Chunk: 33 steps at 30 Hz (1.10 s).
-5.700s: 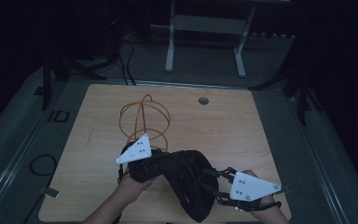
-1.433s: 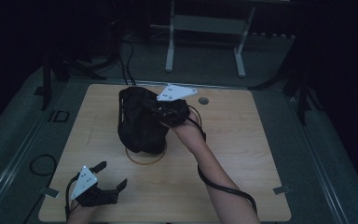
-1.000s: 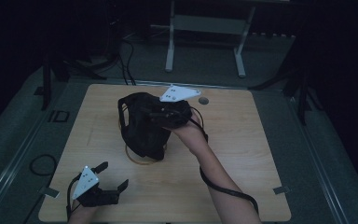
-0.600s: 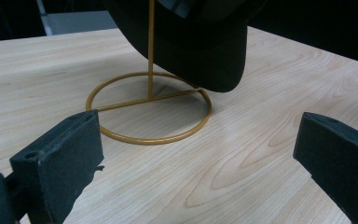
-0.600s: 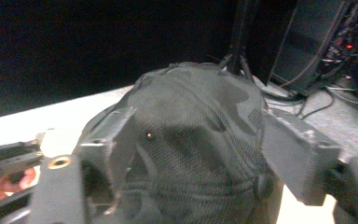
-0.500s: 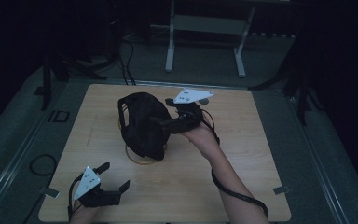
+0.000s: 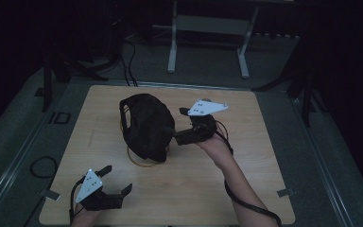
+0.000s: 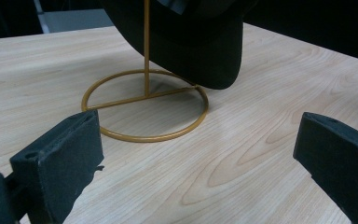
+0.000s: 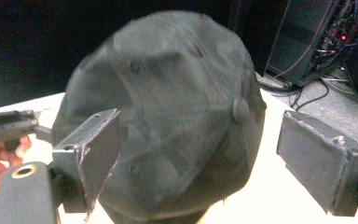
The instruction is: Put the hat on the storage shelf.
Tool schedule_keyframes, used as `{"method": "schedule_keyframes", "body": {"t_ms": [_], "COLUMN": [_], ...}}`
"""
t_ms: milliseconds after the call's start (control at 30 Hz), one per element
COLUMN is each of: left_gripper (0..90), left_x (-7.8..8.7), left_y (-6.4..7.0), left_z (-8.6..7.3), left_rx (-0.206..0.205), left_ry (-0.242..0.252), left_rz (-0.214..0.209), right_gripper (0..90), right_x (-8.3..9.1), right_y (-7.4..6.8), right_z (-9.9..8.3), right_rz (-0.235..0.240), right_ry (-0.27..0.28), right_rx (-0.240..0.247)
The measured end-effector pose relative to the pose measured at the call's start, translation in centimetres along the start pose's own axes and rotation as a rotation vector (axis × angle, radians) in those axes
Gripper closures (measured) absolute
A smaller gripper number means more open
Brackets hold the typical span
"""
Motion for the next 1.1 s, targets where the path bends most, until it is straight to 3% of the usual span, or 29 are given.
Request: {"method": "schedule_keyframes", "body": {"t_ms": [467, 1100], "left_gripper": [1.7, 1.7], "left_x": [-0.2, -0.5], "left_y": [0.1, 0.1], "left_z": [-0.1, -0.5], "left_rx": [-0.002, -0.009], "left_ry": [-0.003, -0.015], "left_rz": [-0.005, -0.010], "right_gripper": [13.4, 13.7], "right_x": [2.4, 4.9], "right_y": [0.5, 0.5], "right_z": [-4.0, -11.5], "right_rz": [-0.030, -0.041], "right_ry": [-0.024, -0.067], "right_rx": [-0.018, -0.056]}}
Point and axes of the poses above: each handheld gripper's, and its own axes: x roughly backward along the jaws, z roughly out of its top, y roughly to its right, the point moved 6 cm from there along -x, roughly forward along the jaws, and after that the axes turned 6 degrees about y, right-handed, at the moved point
